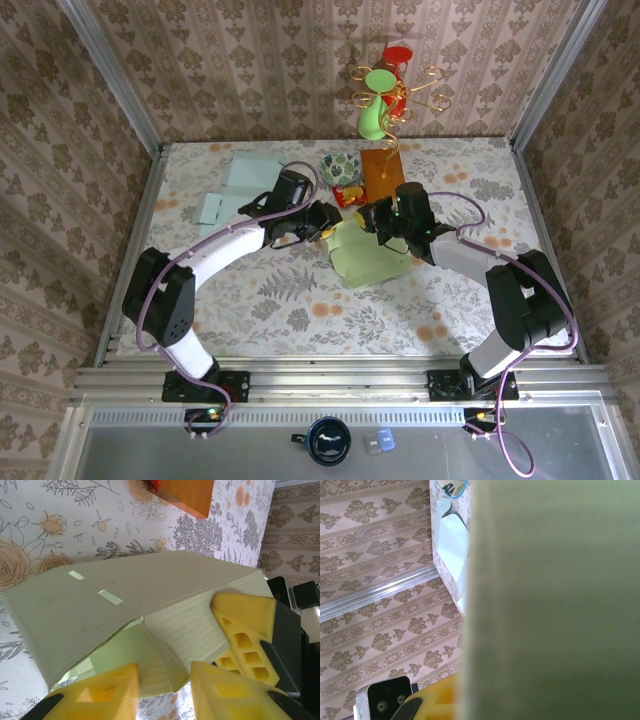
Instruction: Fold the paper box
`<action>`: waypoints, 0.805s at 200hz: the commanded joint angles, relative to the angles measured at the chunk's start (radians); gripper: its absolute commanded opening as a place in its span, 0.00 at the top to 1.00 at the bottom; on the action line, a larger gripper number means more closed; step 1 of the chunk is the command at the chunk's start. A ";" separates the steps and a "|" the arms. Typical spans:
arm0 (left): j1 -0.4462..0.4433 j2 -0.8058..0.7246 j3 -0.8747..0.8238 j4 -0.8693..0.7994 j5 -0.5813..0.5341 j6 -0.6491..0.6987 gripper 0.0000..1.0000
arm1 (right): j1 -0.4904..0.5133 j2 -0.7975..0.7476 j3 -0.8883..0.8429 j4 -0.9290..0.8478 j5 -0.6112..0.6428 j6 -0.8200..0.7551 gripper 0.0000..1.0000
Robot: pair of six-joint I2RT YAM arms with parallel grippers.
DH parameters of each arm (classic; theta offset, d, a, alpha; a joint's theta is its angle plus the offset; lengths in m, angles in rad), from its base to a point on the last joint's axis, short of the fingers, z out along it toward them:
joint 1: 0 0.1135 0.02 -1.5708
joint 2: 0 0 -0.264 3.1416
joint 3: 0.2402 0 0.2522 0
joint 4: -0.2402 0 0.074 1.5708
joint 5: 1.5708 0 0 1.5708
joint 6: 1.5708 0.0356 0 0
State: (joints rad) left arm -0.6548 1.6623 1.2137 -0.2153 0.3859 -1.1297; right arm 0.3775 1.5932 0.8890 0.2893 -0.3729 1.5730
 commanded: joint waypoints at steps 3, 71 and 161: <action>0.003 -0.007 0.026 -0.005 -0.007 0.002 0.67 | -0.002 0.031 -0.016 0.030 -0.031 -0.025 1.00; 0.129 -0.181 -0.087 -0.095 0.043 0.075 0.48 | -0.026 0.087 -0.008 0.063 -0.047 -0.123 1.00; 0.247 -0.040 -0.120 -0.058 0.062 0.490 0.61 | -0.036 0.144 -0.011 0.128 -0.069 -0.125 1.00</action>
State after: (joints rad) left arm -0.4046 1.5673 1.0737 -0.3031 0.4252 -0.8043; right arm 0.3447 1.7184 0.8772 0.4191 -0.4324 1.4712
